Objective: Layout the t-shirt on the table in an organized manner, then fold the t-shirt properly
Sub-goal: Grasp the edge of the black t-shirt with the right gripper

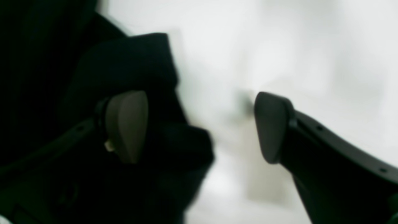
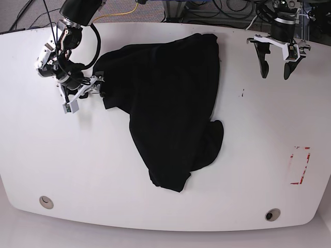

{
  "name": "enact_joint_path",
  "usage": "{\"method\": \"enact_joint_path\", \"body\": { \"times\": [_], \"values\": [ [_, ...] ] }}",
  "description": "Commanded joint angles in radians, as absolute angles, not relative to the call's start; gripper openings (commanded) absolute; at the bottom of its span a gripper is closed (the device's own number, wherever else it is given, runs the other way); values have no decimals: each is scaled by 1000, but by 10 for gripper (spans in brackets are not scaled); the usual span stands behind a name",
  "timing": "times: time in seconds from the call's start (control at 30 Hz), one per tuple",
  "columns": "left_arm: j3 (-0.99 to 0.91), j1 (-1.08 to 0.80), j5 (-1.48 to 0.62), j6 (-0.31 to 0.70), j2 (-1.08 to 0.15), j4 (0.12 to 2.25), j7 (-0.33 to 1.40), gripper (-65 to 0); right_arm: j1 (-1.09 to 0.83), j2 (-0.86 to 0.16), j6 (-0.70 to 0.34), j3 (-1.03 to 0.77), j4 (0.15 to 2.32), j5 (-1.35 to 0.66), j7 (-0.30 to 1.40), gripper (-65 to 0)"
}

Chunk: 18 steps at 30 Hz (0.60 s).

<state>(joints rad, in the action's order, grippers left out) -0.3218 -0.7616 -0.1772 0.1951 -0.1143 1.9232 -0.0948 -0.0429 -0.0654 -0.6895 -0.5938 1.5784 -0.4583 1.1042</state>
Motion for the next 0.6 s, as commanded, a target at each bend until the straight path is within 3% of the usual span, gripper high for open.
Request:
{"method": "enact_joint_path", "body": {
  "times": [0.0, 0.57],
  "values": [
    [-326, -769, -180, 193, -119, 1940, -120, -272, -30, -67, -698, -593, 1612, -538, 1121, -146],
    [-326, -750, -179, 193, -119, 1939, -120, -272, -30, -65, -698, -593, 1607, -591, 1159, -147]
  ]
}}
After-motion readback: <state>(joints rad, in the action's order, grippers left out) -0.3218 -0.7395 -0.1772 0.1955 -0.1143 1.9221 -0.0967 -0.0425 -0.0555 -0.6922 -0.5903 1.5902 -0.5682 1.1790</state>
